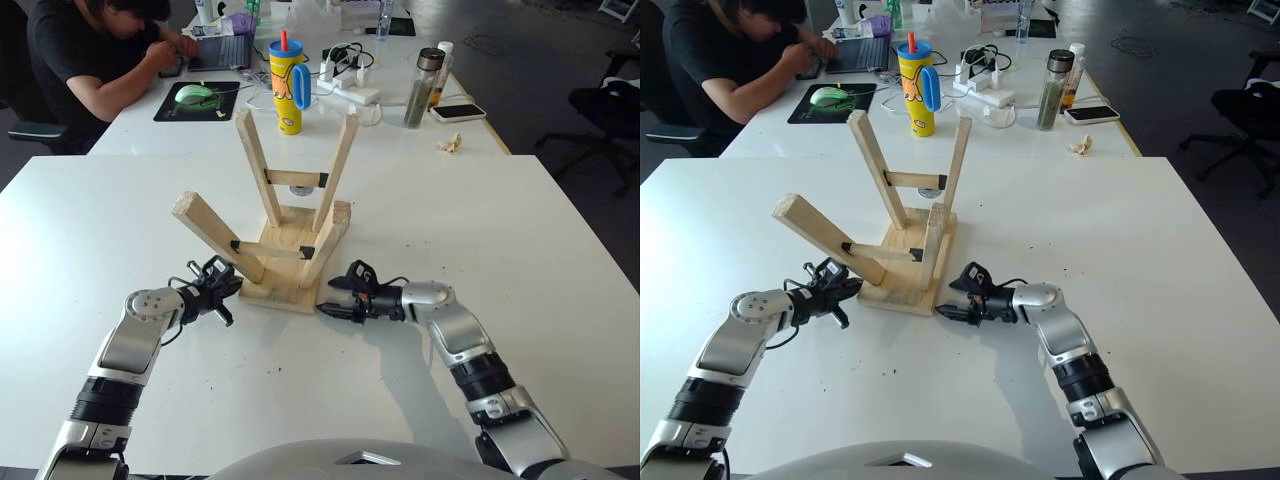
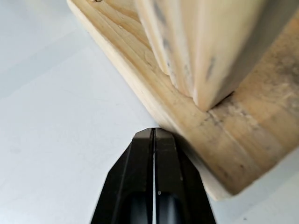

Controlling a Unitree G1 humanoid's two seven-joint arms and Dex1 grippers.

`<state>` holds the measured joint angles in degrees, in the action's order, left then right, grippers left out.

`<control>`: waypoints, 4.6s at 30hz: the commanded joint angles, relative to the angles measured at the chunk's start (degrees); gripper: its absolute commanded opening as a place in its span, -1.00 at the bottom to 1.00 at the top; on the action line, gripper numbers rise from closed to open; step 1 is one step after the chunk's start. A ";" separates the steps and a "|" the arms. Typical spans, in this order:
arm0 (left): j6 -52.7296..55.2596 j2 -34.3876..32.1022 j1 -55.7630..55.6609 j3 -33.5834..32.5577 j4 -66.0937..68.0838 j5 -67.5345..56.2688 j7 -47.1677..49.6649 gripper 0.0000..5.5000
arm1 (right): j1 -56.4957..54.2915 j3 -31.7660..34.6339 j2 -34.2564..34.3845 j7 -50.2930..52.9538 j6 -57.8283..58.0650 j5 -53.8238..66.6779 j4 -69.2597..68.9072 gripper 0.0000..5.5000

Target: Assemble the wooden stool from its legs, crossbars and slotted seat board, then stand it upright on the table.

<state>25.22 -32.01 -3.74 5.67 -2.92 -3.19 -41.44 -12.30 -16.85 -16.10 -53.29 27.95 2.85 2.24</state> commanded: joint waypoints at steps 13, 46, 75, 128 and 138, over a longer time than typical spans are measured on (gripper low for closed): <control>-19.09 10.95 28.59 -9.45 -19.61 -2.45 15.66 -1.00 | 4.31 2.94 -0.63 11.19 0.82 1.30 1.88 0.23; -9.09 10.71 7.49 8.70 7.30 6.15 14.78 -1.00 | -32.07 21.95 8.73 32.92 7.88 58.82 -29.30 -0.99; -6.47 17.80 3.18 9.53 17.26 5.26 21.12 -1.00 | -18.53 15.38 8.98 42.63 17.06 64.30 -14.47 -0.99; 3.65 15.29 -0.51 4.44 1.48 1.59 17.68 -1.00 | -3.78 -6.02 7.62 31.46 15.61 11.53 0.30 -0.99; 9.29 15.04 3.09 5.79 -9.91 2.30 19.38 -1.00 | -4.11 -1.65 4.82 32.61 12.27 6.89 1.51 -0.99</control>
<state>34.28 -16.72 -1.34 11.55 -10.69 -1.56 -22.98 -16.43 -19.64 -10.45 -22.10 40.26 11.51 2.08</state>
